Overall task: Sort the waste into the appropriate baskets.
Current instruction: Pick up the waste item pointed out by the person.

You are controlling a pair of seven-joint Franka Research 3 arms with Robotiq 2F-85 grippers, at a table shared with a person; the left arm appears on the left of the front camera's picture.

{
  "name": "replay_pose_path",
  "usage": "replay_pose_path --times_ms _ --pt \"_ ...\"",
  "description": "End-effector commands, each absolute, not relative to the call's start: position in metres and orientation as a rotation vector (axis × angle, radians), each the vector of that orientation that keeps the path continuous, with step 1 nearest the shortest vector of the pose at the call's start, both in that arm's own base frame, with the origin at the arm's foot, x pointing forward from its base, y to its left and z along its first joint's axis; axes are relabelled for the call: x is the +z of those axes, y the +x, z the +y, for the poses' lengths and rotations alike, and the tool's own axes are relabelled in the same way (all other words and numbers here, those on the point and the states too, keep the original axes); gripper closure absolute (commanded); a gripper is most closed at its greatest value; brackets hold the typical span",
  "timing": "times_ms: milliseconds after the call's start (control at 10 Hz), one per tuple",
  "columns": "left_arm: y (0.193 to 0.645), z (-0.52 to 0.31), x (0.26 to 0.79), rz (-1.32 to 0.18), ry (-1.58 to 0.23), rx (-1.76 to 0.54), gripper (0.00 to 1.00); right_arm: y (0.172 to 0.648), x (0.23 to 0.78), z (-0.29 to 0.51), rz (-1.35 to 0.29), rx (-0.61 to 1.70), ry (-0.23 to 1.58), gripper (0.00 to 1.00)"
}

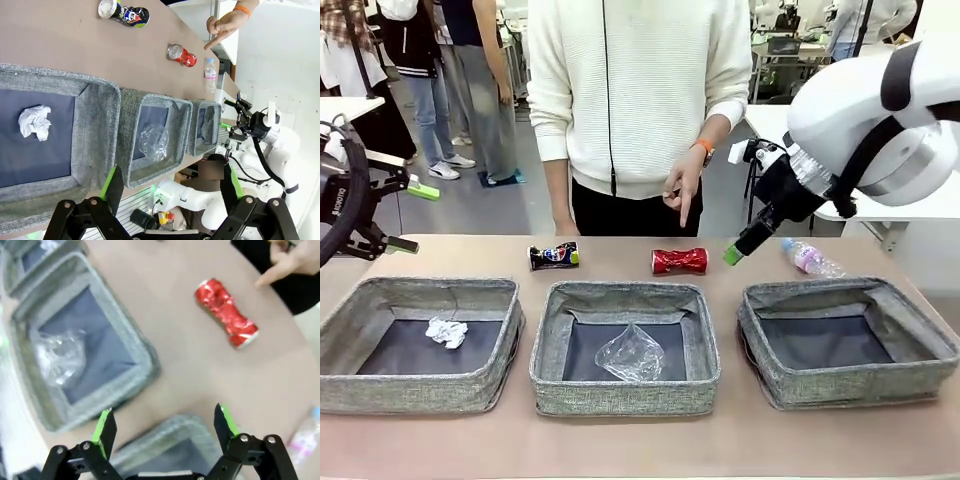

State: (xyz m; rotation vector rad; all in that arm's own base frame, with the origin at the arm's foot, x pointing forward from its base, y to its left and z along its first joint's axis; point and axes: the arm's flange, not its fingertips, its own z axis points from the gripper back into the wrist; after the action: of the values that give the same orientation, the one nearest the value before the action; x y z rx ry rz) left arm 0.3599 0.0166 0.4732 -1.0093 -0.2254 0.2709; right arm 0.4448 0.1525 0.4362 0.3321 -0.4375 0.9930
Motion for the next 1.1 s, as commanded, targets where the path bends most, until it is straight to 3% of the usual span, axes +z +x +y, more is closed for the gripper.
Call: replay_pose_path --times_ms 0,200,600,1000 --pt "0.36 0.017 0.473 -0.242 -1.035 0.254 0.0 0.496 0.429 0.139 -0.537 1.097 0.173 0.0" --pt "0.36 0.017 0.473 -0.242 -1.035 0.254 0.0 0.543 0.409 0.143 -0.474 1.246 0.172 0.0" --pt "0.36 0.017 0.473 -0.242 -1.035 0.254 0.0 0.613 0.355 0.15 -0.478 1.424 0.439 0.0" --pt "0.36 0.017 0.473 -0.242 -1.035 0.254 0.0 0.618 0.306 0.166 -0.481 1.395 0.509 0.0"
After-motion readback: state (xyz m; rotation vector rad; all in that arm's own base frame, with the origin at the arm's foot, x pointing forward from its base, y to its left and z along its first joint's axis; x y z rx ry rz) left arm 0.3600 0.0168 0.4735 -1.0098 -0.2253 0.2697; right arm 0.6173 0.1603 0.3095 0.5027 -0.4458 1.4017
